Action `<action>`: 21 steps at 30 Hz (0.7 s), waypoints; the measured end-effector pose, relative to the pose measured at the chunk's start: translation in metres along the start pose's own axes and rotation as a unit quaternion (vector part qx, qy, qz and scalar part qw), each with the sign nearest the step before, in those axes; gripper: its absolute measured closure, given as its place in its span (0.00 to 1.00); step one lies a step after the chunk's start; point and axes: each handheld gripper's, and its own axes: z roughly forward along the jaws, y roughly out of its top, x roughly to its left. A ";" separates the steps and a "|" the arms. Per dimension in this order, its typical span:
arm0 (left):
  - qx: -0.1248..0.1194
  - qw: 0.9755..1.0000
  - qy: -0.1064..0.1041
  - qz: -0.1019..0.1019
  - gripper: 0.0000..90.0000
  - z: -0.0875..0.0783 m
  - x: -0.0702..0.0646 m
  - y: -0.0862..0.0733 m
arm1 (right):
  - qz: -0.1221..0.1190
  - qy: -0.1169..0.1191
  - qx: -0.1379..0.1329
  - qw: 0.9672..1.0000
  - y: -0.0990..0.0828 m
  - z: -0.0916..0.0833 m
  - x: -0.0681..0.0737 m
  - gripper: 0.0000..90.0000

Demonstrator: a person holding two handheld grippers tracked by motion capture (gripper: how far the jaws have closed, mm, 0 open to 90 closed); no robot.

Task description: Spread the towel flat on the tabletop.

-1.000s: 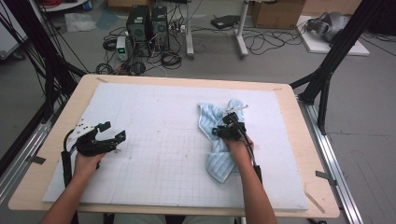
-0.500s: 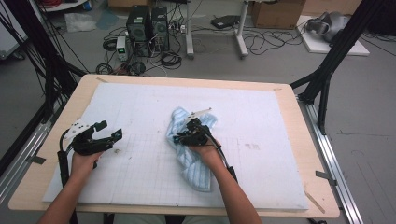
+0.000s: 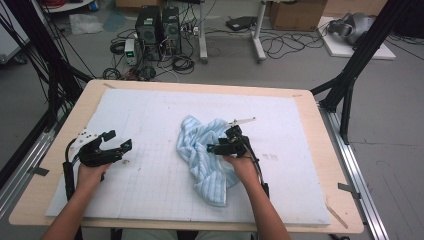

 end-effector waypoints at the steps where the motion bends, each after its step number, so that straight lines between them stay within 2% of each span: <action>1: 0.000 1.000 0.000 0.000 0.20 0.000 0.000 0.000 | 0.003 0.009 -0.003 1.000 0.000 -0.001 0.003 0.40; 4: 0.001 1.000 0.000 -0.001 0.20 0.000 0.000 0.000 | -0.024 -0.003 -0.044 0.999 0.006 -0.012 0.013 0.46; 6: 0.002 1.000 -0.001 0.001 0.20 0.001 -0.001 0.000 | -0.028 0.017 -0.058 0.998 0.009 -0.015 0.018 0.46; 7: 0.002 1.000 -0.001 0.002 0.20 0.001 -0.001 0.000 | -0.042 0.031 -0.038 0.998 0.008 -0.008 0.022 0.50; 8: 0.001 1.000 -0.001 0.002 0.20 0.001 -0.001 0.000 | -0.042 0.031 -0.038 0.998 0.008 -0.008 0.022 0.50; 9: 0.002 1.000 -0.001 0.002 0.20 0.000 -0.001 0.000 | -0.048 0.028 -0.017 0.998 0.007 -0.003 0.023 0.52; 10: 0.002 1.000 -0.001 0.001 0.20 0.000 -0.001 0.000 | -0.053 0.024 -0.001 0.998 0.005 0.001 0.023 0.60; 11: 0.002 1.000 -0.001 0.000 0.20 0.000 -0.001 0.000 | -0.064 0.020 0.021 0.998 0.003 0.004 0.023 0.74; 13: 0.002 1.000 -0.001 -0.001 0.20 0.000 -0.001 0.000 | -0.089 0.005 0.034 0.995 0.001 0.002 0.024 0.91; 17: 0.004 1.000 -0.002 0.000 0.20 0.001 -0.001 -0.001 | -0.115 -0.013 0.030 0.993 -0.001 -0.014 0.022 0.96; 21: 0.008 1.000 -0.004 0.003 0.20 0.001 -0.003 -0.001 | -0.122 -0.063 0.027 0.990 -0.014 -0.043 0.016 0.96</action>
